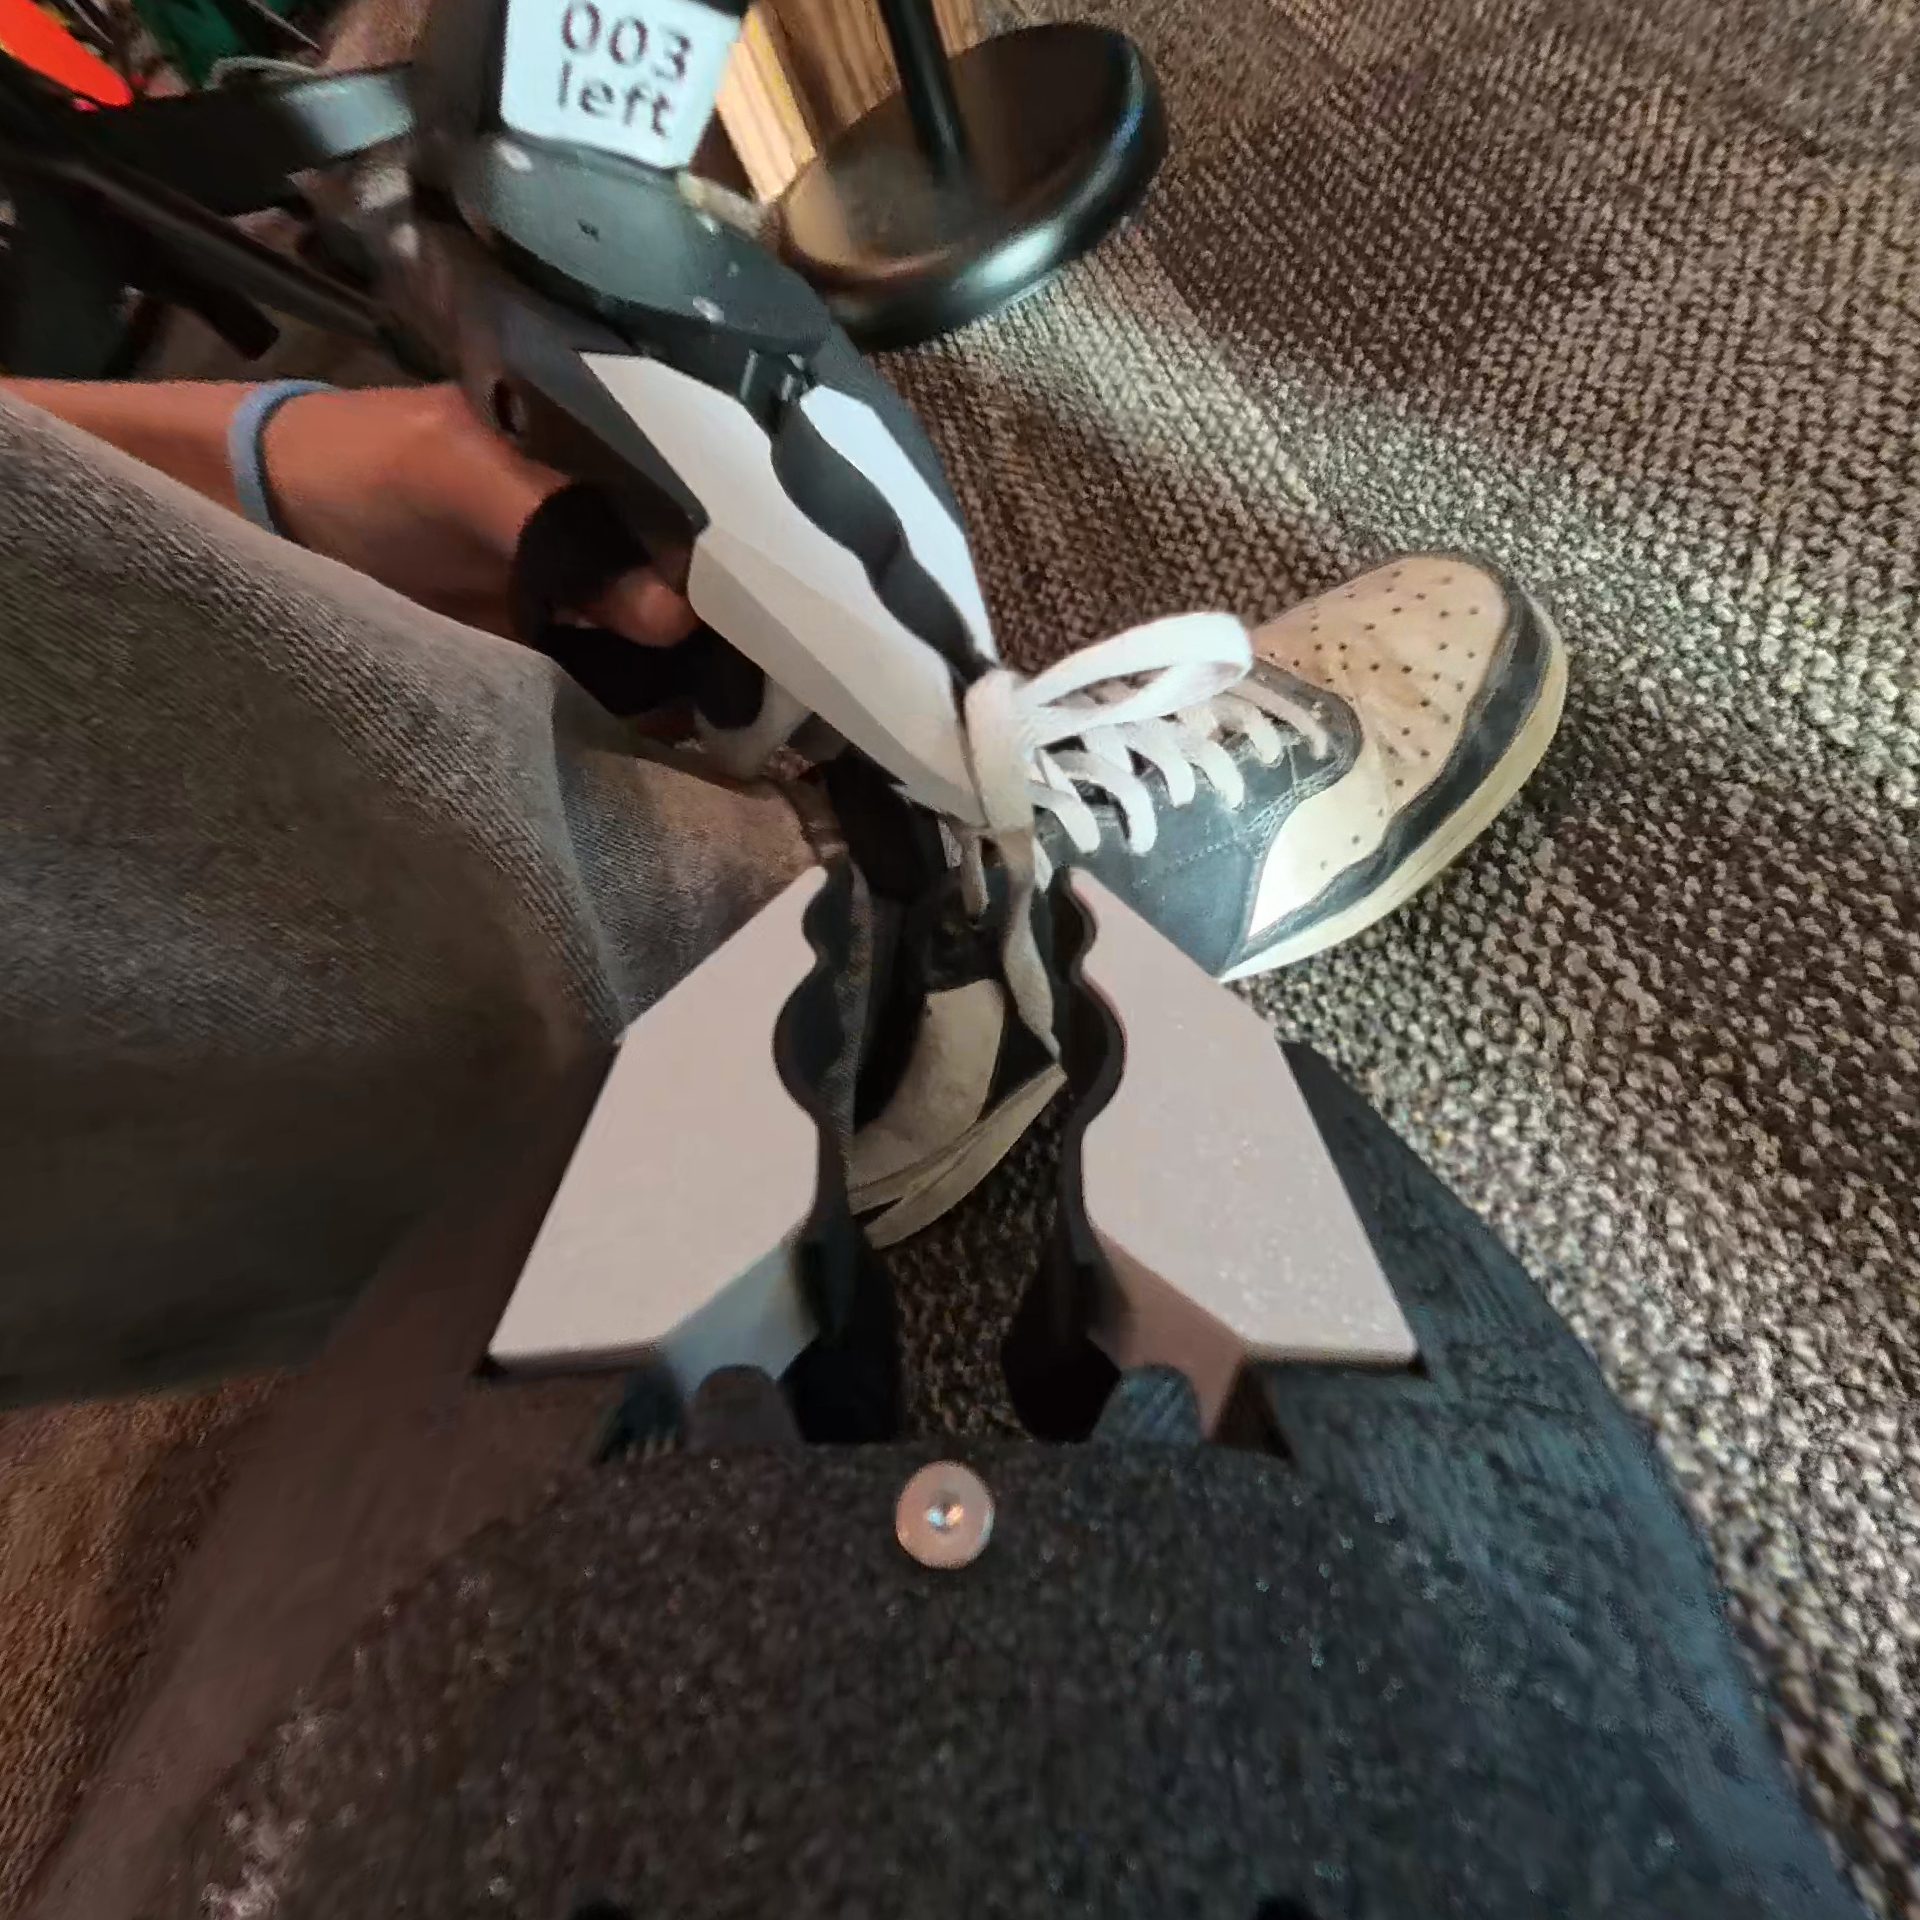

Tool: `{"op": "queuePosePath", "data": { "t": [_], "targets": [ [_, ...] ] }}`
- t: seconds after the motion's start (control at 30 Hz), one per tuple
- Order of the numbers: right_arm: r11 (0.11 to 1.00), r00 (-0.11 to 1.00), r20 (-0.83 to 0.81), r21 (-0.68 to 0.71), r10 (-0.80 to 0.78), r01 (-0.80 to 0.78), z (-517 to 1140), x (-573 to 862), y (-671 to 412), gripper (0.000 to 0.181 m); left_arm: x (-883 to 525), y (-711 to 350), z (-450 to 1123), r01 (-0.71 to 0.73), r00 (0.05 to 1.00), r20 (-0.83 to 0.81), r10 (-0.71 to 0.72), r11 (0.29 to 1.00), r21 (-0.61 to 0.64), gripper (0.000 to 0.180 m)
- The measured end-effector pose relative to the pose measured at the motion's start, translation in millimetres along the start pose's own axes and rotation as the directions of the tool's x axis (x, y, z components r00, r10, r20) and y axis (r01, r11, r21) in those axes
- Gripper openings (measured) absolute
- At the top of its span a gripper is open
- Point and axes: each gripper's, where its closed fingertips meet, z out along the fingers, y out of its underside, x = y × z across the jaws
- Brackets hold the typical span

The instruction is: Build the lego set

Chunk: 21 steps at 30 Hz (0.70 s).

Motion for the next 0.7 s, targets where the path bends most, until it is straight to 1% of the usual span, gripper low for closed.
{"op": "queuePosePath", "data": {
  "t": [0.03,0.07,0.2,0.27,0.3,0.37,0.43,0.47,0.53,0.63,0.7],
  "targets": [
    [1.0,1.0,-0.026,0.005,0.002,-0.002,1.9,0.6,-0.2,0.036,0.0,-0.1,-0.1,0.001,1.0,0.0,-0.001,1.0,-0.001,0.0],
    [1.0,0.999,-0.038,0.021,0.015,-0.014,4.1,-0.2,-1.3,0.035,-0.1,-0.1,-0.2,0.003,1.0,0.0,-0.003,1.0,-0.001,0.0],
    [0.995,0.991,-0.09,0.004,0.103,-0.103,1.9,3.4,2.0,0.036,-0.8,0.0,-0.9,0.015,1.0,0.001,-0.015,1.0,0.003,0.0],
    [0.983,0.979,-0.093,0.014,0.183,-0.183,-4.5,-3.5,4.4,0.037,-1.4,-0.2,-1.2,0.025,1.0,0.0,-0.025,1.0,0.011,0.0],
    [0.98,0.975,-0.103,0.031,0.198,-0.195,-7.1,-6.4,3.1,0.038,-1.5,-0.3,-1.3,0.028,1.0,-0.001,-0.028,1.0,0.014,0.0],
    [0.984,0.974,-0.147,0.069,0.172,-0.164,-9.1,-8.5,-1.8,0.04,-1.6,-0.4,-1.0,0.028,1.0,0.0,-0.028,1.0,0.013,0.0],
    [0.985,0.971,-0.167,0.049,0.169,-0.163,0.0,-5.9,0.8,0.04,-1.6,-0.2,-0.5,0.028,1.0,-0.002,-0.028,1.0,0.006,0.0],
    [0.983,0.97,-0.157,0.05,0.184,-0.179,4.6,-4.9,-0.2,0.04,-1.7,-0.2,-0.5,0.029,1.0,-0.002,-0.029,1.0,0.002,0.0],
    [0.975,0.971,-0.103,0.058,0.217,-0.212,10.7,-7.6,-6.2,0.033,-1.3,0.1,-0.7,0.031,1.0,-0.002,-0.031,1.0,-0.004,0.0],
    [0.975,0.971,-0.097,0.052,0.22,-0.216,14.4,-8.2,-7.6,0.032,-2.1,1.0,-3.1,0.04,0.999,0.005,-0.04,0.999,-0.011,0.0],
    [0.962,0.961,-0.07,0.08,0.266,-0.26,16.0,-11.5,-9.2,0.031,-2.1,1.7,-4.2,0.056,0.998,0.0,-0.056,0.998,-0.01,0.0]
  ]
}}
